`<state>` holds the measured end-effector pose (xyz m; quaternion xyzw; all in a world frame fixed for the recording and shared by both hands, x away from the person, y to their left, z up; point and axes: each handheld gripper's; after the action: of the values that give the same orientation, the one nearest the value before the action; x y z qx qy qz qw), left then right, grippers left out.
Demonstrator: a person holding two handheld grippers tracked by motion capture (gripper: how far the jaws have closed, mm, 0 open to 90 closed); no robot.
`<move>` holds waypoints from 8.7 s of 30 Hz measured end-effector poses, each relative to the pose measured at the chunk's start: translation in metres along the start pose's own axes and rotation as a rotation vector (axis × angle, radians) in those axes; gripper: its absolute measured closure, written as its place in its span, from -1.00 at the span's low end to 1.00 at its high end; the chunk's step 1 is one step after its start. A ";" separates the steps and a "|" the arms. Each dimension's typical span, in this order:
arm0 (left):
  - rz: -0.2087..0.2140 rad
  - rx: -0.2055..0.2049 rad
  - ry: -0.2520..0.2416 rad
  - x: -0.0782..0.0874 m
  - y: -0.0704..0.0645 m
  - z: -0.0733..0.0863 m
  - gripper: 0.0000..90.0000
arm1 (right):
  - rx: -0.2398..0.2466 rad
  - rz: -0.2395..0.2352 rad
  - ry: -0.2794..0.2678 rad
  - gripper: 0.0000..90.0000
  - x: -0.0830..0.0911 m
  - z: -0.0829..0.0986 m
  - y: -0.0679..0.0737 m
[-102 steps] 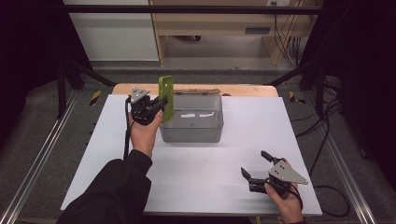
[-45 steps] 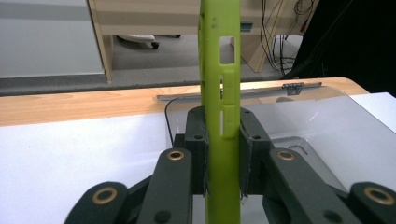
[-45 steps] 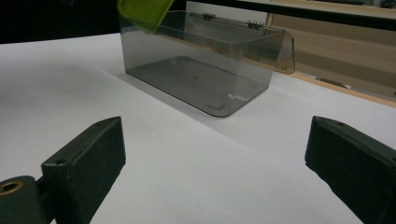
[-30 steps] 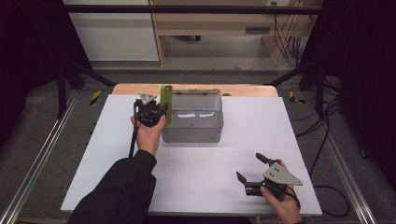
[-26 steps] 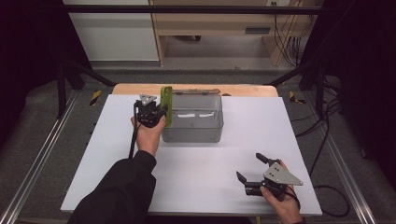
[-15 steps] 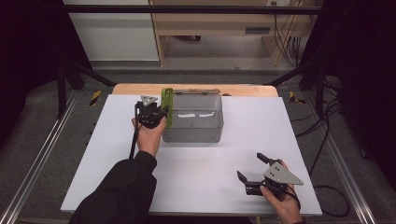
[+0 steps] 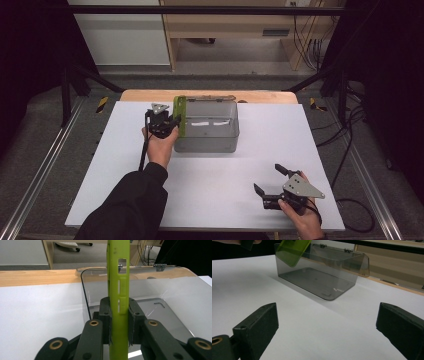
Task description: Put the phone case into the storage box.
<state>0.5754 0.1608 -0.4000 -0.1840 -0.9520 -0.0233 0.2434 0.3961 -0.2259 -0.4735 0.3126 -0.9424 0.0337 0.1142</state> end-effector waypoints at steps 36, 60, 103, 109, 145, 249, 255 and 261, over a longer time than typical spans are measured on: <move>0.026 0.030 0.016 -0.005 -0.001 0.005 0.71 | 0.006 -0.012 0.010 -0.91 -0.001 0.000 0.002; 0.037 0.038 0.023 -0.008 -0.003 0.007 0.71 | 0.001 -0.016 0.012 -0.91 -0.001 0.000 0.001; 0.041 0.086 0.044 -0.011 0.002 0.008 0.71 | 0.002 -0.019 0.018 -0.91 -0.001 0.000 0.002; 0.042 0.086 0.041 -0.011 0.002 0.009 0.71 | 0.001 -0.021 0.018 -0.91 -0.001 0.000 0.003; 0.045 0.096 0.072 -0.015 0.003 0.013 0.71 | -0.009 -0.024 0.025 -0.92 -0.002 0.000 0.003; -0.016 -0.025 -0.038 -0.012 -0.013 0.007 0.25 | -0.027 -0.034 0.049 -0.92 -0.005 0.002 0.005; -0.004 -0.043 -0.063 -0.011 -0.015 0.006 0.13 | -0.026 -0.035 0.050 -0.93 -0.005 0.002 0.005; 0.004 -0.050 -0.084 -0.009 -0.016 0.005 0.05 | -0.025 -0.035 0.049 -0.93 -0.005 0.002 0.005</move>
<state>0.5748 0.1435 -0.4084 -0.1925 -0.9602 -0.0391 0.1988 0.3961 -0.2191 -0.4763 0.3267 -0.9341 0.0273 0.1415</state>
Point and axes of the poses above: each handheld gripper's, and its own axes: x roughly backward along the jaws, z roughly out of its underside, y roughly to its left, and after that the axes turned 6 degrees about -x, right-handed
